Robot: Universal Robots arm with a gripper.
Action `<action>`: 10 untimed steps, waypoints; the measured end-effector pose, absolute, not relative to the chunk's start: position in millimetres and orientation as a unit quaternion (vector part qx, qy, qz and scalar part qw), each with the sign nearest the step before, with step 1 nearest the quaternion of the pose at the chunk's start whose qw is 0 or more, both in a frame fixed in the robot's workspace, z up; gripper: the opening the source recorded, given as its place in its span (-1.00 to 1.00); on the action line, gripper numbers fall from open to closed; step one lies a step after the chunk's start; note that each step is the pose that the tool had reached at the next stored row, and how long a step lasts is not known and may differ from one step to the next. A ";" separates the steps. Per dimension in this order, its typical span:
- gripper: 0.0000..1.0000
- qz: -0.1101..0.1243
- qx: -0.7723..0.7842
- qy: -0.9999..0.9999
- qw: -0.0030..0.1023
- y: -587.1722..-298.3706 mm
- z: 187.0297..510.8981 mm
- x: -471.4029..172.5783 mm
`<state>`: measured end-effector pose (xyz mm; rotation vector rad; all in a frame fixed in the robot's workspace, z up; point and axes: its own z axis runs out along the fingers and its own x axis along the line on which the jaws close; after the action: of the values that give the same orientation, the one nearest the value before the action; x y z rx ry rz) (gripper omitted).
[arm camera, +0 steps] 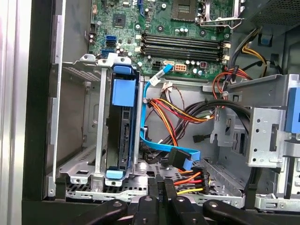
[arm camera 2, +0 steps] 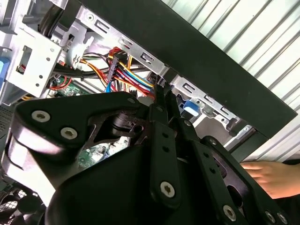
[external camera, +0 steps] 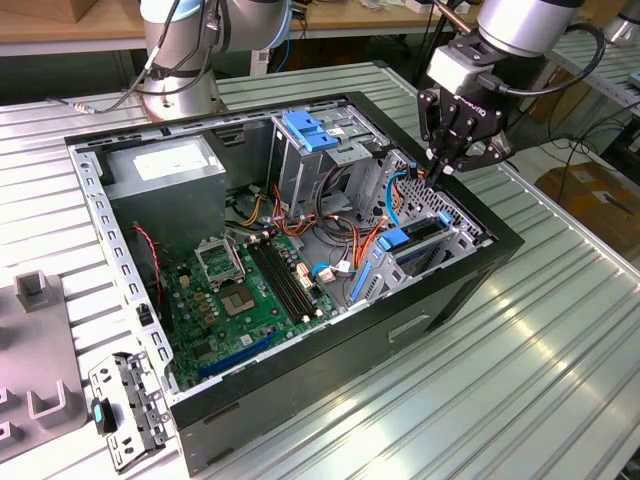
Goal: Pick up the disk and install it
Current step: 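Insert the first disk wire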
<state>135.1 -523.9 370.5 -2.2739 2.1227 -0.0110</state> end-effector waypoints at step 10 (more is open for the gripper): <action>-0.66 -0.004 -0.730 0.684 0.015 -526.4 370.3 134.2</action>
<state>134.2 -526.4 370.3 -2.2701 2.1270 -0.0110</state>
